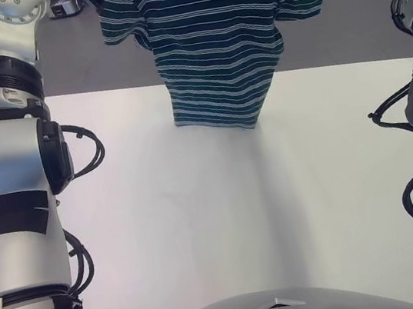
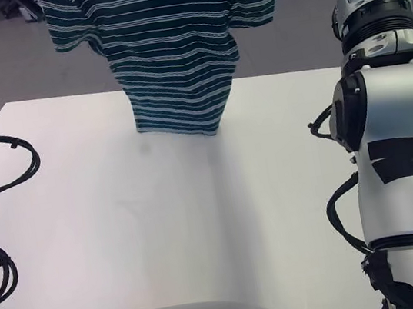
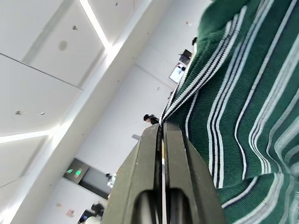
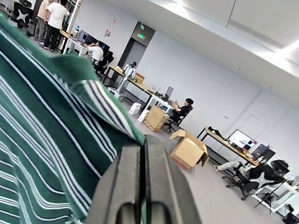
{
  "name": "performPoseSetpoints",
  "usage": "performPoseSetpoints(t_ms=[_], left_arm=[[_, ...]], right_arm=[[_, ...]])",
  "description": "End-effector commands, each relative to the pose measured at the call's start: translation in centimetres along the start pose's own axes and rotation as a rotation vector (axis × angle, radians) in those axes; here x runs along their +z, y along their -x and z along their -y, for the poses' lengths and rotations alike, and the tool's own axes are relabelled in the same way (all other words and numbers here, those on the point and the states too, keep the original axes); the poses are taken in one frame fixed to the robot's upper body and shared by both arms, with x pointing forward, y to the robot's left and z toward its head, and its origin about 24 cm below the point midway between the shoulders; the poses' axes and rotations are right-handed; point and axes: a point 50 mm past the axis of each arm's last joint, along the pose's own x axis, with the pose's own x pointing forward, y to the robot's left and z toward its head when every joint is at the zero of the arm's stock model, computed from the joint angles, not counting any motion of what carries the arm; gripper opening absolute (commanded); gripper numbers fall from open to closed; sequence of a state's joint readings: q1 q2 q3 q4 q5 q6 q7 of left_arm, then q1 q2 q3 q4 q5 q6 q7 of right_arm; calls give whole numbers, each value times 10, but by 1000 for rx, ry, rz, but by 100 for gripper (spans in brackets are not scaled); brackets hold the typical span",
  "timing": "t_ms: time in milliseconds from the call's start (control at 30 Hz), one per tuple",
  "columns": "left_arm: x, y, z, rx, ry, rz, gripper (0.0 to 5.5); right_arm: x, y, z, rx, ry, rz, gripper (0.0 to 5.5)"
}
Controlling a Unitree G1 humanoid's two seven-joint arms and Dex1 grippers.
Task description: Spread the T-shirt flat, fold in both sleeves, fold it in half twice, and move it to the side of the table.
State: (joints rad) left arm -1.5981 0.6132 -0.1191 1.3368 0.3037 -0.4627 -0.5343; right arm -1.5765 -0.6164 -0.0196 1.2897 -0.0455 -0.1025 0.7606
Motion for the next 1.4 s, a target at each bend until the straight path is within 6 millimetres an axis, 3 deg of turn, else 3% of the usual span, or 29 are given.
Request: performPoseSetpoints(t_ms=[33,133,233,333,367,500,533,633,767,833,933,1033,1067,1167,1233,1300,1400], left_arm=[[0,5,-13,23,-51,-44,0],[-5,8,-6,-63,-75,-38,0],[-15,18,8,-271,-122,-23,0],[-24,40,17,-643,3,10,0],[-30,53,22,-794,99,-6,0],[-22,95,67,-1192,443,29,0],[-20,111,90,-1324,487,16,0],[-17,147,146,-1607,566,-19,0],[-7,187,179,-1820,605,-46,0],[-5,203,189,-1886,604,-72,0],[-20,234,210,-1978,475,-185,0],[-34,260,241,-1905,421,-230,0],[-37,269,246,-1908,411,-231,0],[-33,287,244,-1959,500,-255,55],[-19,294,229,-2032,709,-273,89],[-11,282,212,-1988,870,-234,123],[-26,220,186,-1635,1004,-124,123]], right_arm=[[18,3,9,-25,50,19,2],[14,6,8,46,52,0,2],[-2,18,-2,356,13,-78,2],[-7,44,-6,694,-72,-174,2],[-8,64,-6,759,-105,-197,2],[-32,118,-60,1092,-326,-357,2],[-48,132,-78,1169,-373,-428,2],[-87,161,-124,1338,-472,-574,2],[-106,189,-166,1461,-527,-648,2],[-110,201,-181,1490,-537,-675,2],[-117,221,-201,1500,-543,-728,2],[-140,226,-216,1311,-413,-790,2],[-144,228,-218,1271,-388,-795,27],[-135,242,-219,1319,-481,-800,73],[-124,248,-206,1355,-612,-807,109],[-115,239,-189,1295,-725,-736,146],[-123,196,-162,996,-741,-576,146]])
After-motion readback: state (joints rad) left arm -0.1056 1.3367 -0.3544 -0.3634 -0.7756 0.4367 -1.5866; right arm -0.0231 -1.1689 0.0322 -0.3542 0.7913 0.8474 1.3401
